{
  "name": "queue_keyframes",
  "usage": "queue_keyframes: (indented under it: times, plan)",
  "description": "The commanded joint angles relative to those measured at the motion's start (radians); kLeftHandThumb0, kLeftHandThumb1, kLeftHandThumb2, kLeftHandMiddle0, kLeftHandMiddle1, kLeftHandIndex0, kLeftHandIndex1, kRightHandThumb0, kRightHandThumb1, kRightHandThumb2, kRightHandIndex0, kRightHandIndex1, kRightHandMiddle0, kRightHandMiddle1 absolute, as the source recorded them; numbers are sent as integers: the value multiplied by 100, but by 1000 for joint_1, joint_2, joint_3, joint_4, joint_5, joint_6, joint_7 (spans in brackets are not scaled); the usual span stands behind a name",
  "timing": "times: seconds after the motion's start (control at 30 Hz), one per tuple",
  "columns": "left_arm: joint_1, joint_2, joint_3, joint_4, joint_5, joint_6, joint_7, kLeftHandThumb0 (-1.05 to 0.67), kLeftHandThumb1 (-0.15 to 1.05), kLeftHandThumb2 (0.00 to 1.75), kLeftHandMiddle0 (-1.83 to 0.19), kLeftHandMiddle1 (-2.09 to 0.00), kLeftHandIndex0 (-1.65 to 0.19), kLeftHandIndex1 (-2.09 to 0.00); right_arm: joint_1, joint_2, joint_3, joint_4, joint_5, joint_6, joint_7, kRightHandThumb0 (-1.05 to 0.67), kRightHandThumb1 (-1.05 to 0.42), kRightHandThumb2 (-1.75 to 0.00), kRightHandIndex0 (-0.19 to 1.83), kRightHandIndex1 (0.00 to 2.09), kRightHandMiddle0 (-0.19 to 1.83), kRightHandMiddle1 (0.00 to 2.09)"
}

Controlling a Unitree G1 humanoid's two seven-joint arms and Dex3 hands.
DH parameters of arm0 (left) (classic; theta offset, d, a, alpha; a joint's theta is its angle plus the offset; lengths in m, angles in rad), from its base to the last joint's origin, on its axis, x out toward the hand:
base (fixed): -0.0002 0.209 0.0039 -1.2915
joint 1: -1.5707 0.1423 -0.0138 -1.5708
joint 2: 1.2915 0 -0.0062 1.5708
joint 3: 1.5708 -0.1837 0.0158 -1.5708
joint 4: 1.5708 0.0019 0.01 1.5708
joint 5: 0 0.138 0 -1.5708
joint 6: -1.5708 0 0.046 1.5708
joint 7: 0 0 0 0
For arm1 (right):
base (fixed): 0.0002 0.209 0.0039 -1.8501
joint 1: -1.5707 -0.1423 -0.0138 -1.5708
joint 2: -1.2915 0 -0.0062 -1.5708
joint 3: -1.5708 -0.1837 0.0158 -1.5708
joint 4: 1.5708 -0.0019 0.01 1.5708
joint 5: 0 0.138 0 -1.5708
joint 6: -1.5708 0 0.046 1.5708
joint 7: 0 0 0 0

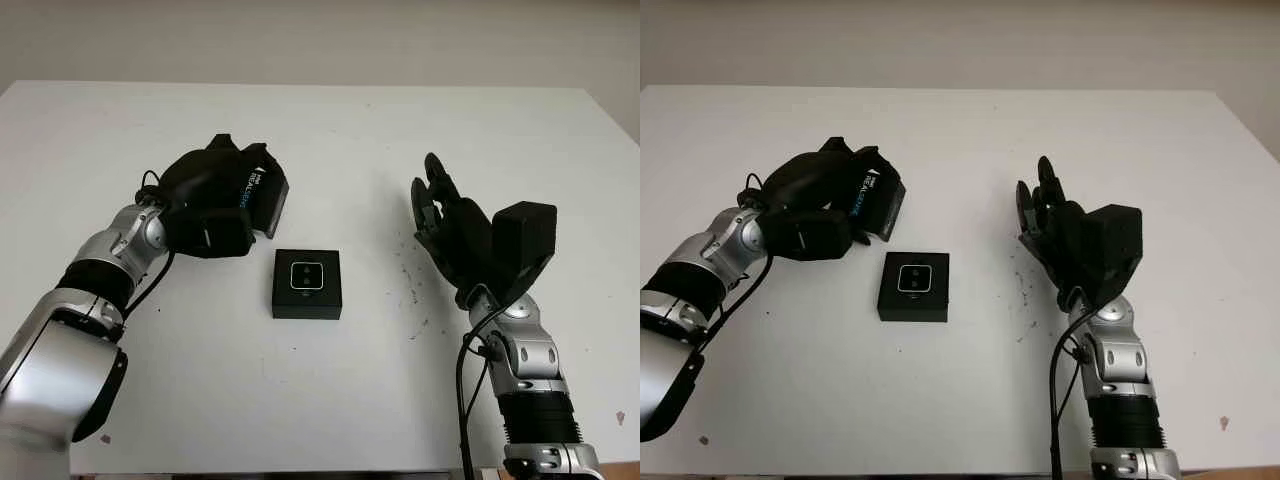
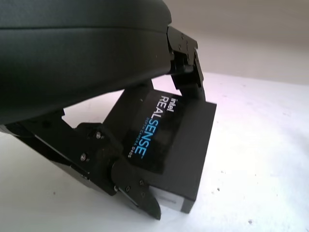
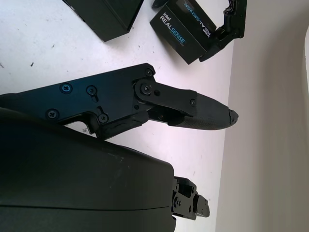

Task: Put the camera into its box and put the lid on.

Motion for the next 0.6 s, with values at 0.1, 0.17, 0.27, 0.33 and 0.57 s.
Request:
queue_keyframes:
  times: [0.1,0.17,0.27,0.33,0.57]
  plan:
    - [38,5,96,-180,-148,133,-178,-13,105,9,-35,-161,-24,-117,6,10,4,-11,-4,-19,-9,-62,-105,-59,-13,7,-12,7]
    - [53,9,119,-276,-184,209,-236,-13,104,7,-34,-163,-23,-125,7,12,7,-8,-7,-24,-11,-63,-105,-58,-13,7,-11,7]
    - [78,15,143,-452,-213,363,-320,-14,103,6,-36,-162,-23,-133,10,17,15,-9,-13,-34,-13,-64,-105,-58,-13,7,-12,6]
    - [95,21,150,-571,-221,479,-381,-16,103,5,-38,-161,-23,-136,16,20,29,-14,-33,-44,-24,-66,-105,-56,-12,7,-12,6]
    - [145,39,158,-846,-262,783,-560,-22,103,5,-41,-159,-21,-141,28,19,71,-33,-72,-53,-17,-65,-105,-60,-13,6,-13,6]
